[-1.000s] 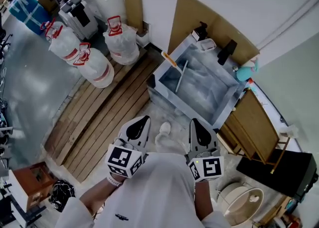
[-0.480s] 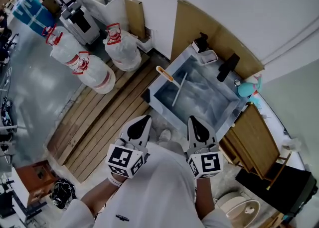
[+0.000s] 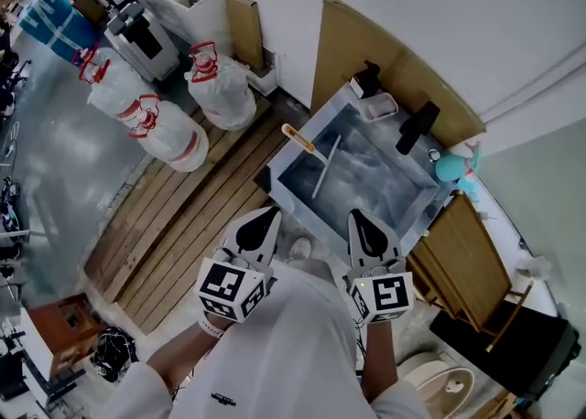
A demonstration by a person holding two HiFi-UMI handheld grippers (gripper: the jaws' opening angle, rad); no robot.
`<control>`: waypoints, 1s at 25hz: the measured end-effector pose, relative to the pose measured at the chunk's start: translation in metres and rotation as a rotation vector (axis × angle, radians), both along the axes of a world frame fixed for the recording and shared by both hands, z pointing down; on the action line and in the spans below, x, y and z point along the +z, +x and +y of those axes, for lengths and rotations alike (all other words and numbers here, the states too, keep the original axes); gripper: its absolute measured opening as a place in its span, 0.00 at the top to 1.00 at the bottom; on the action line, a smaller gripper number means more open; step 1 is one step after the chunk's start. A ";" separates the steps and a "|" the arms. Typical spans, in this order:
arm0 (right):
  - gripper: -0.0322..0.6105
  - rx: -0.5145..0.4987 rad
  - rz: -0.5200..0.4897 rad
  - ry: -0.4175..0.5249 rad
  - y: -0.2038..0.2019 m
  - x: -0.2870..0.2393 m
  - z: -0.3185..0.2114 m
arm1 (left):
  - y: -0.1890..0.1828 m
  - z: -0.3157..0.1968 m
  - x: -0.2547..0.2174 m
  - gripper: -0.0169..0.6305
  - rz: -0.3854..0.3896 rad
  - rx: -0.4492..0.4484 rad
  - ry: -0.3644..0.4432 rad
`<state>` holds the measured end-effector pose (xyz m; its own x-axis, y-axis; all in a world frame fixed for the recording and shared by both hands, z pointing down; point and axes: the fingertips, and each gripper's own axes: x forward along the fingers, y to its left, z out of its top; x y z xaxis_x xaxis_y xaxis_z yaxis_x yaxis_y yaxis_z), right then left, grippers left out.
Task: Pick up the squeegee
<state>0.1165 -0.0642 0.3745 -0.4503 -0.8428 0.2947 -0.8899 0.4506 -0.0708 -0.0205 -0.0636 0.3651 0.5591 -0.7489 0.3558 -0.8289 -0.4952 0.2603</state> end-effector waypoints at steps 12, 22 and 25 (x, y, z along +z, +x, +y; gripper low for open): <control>0.94 -0.097 -0.008 -0.027 -0.019 0.023 -0.058 | -0.005 -0.041 0.022 0.96 -0.019 -0.005 -0.046; 0.75 -0.210 0.040 -0.080 -0.048 0.068 -0.112 | -0.016 -0.080 0.063 0.97 -0.025 -0.014 -0.103; 0.73 -0.244 0.046 -0.093 -0.057 0.079 -0.127 | -0.017 -0.089 0.077 0.96 -0.023 -0.009 -0.126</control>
<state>0.0593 -0.1911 0.4537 -0.6213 -0.6795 0.3902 -0.7590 0.6456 -0.0841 -0.0380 -0.1529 0.4422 0.5433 -0.7023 0.4600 -0.8395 -0.4526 0.3006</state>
